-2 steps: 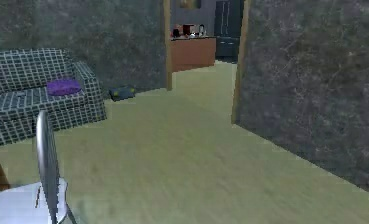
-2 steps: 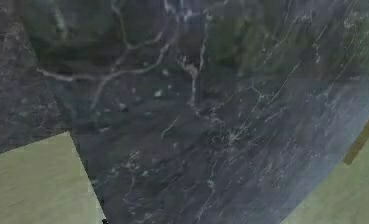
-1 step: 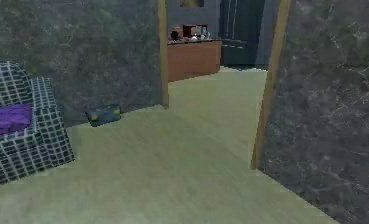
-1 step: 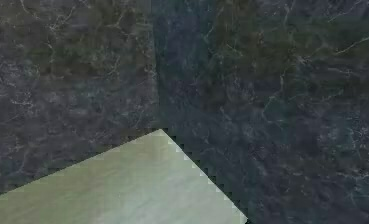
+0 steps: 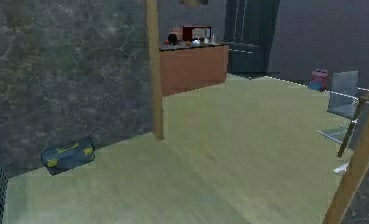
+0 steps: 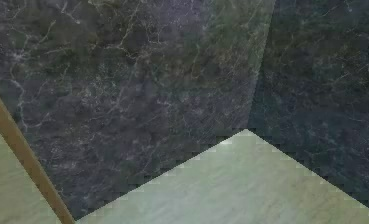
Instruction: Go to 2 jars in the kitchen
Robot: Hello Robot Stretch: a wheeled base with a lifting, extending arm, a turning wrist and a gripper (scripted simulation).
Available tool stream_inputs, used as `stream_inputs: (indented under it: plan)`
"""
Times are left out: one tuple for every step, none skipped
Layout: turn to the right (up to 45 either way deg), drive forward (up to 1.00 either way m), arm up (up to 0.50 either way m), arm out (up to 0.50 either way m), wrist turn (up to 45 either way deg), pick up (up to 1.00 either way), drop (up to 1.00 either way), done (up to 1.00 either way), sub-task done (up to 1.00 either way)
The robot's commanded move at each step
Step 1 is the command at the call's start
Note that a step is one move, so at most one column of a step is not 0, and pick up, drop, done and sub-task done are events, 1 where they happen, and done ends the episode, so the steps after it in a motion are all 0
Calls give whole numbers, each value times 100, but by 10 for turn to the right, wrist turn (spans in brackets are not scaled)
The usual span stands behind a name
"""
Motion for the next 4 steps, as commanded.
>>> stream_inputs:
  plan:
    - [30,0,0,0,0,0,0,0,0]
    - [0,100,0,0,0,0,0,0,0]
    - [0,100,0,0,0,0,0,0,0]
    - [0,35,0,0,0,0,0,0,0]
